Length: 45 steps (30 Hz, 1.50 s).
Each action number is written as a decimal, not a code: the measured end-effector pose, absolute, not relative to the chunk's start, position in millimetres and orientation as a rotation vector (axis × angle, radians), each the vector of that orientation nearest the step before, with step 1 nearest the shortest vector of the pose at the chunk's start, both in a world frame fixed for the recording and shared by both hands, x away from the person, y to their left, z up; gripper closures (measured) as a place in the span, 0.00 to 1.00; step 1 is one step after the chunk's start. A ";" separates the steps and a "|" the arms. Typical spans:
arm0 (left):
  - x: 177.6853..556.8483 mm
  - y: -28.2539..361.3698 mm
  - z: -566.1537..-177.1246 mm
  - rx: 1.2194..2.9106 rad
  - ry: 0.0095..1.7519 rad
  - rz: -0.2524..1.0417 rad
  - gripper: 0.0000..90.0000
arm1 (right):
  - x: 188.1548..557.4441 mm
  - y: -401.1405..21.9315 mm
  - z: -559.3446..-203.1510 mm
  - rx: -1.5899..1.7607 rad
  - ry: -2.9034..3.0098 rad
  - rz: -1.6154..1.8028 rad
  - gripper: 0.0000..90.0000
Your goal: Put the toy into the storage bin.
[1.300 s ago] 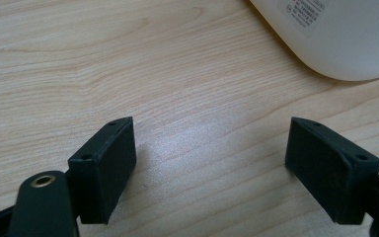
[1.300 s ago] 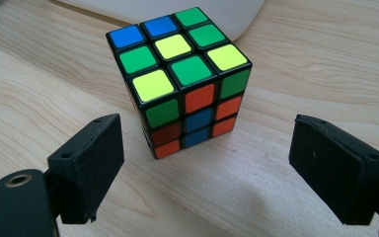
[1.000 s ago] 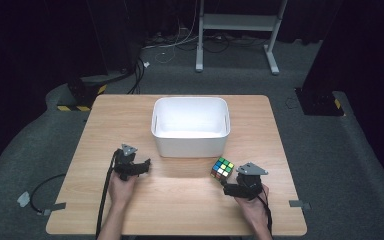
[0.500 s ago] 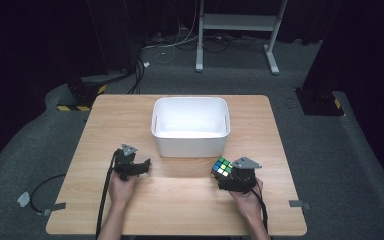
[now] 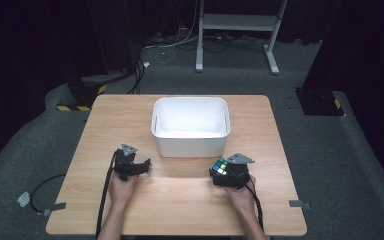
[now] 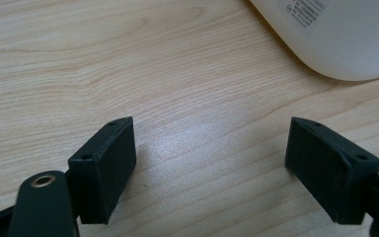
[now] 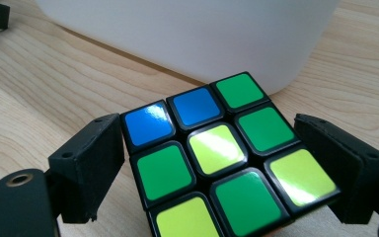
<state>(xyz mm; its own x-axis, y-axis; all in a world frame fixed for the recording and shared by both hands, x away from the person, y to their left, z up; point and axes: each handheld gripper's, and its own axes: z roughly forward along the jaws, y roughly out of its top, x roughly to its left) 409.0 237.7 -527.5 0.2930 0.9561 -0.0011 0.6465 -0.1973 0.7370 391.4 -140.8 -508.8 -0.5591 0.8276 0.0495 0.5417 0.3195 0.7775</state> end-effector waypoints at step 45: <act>409.0 237.9 -527.4 1.933 1.427 0.626 0.22 | 387.4 -145.6 -503.5 1.176 2.220 1.111 0.37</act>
